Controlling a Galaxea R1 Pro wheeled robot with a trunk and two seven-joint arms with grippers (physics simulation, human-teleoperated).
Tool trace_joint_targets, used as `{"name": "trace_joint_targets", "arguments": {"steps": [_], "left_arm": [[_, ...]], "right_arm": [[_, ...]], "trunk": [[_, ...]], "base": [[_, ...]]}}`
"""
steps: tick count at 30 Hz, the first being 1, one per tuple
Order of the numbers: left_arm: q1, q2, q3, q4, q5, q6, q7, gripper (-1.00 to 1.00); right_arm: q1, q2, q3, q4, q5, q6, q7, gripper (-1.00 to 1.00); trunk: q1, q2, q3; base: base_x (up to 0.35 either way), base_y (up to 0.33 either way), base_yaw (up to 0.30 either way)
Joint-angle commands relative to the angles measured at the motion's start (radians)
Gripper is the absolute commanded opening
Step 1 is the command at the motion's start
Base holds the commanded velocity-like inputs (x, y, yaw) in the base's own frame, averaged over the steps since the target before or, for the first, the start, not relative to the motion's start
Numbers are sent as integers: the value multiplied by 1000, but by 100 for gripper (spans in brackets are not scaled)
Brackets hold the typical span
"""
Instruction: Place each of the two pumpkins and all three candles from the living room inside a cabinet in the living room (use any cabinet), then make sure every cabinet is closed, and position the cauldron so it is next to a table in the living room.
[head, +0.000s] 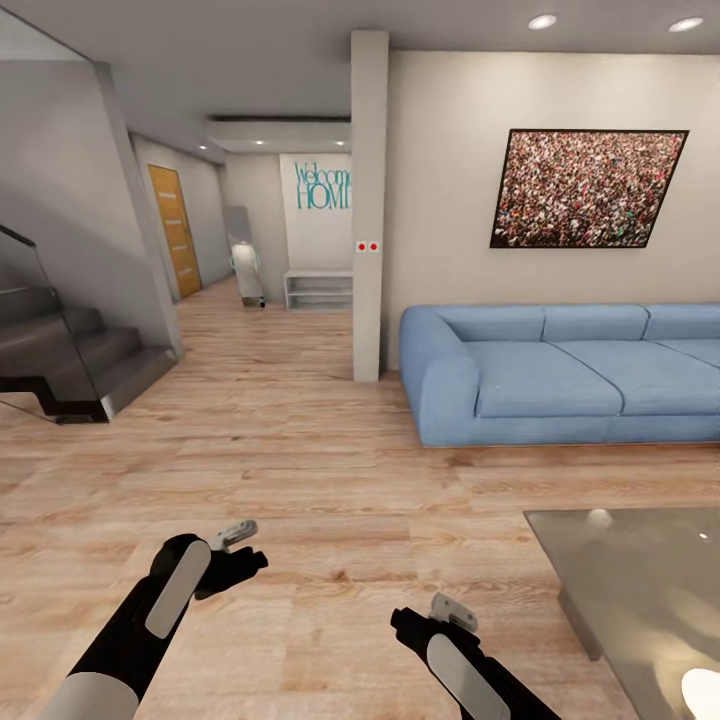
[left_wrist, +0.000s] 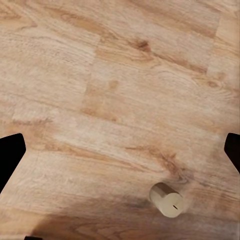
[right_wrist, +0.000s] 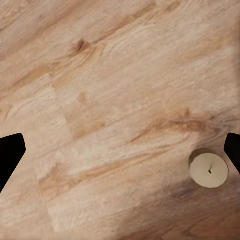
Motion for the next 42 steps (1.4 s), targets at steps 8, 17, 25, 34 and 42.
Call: {"name": "trace_joint_targets", "arguments": {"steps": [8, 17, 25, 34, 42], "left_arm": [[1, 5, 5, -26, 23, 13, 8, 100], [4, 8, 18, -43, 27, 60, 5, 100], [8, 23, 92, -85, 54, 92, 5, 100], [9, 31, 152, -90, 61, 96, 5, 100], [9, 30, 153, -90, 94, 96, 4, 100]], "right_arm": [[-1, 7, 9, 65, 1, 26, -22, 100], [-2, 10, 8, 86, 2, 90, -118, 100], [-55, 82, 6, 87, 4, 275, -326, 100], [-143, 127, 8, 92, 6, 352, -351, 100], [-151, 143, 8, 93, 6, 371, -348, 100]], "trunk": [[0, -1, -1], [34, -64, -29], [65, -120, -54], [100, -183, -83], [130, -239, -108]], "base": [[0, 1, 0], [0, 0, 0], [0, 0, 0], [0, 0, 0], [0, 0, 0]]}}
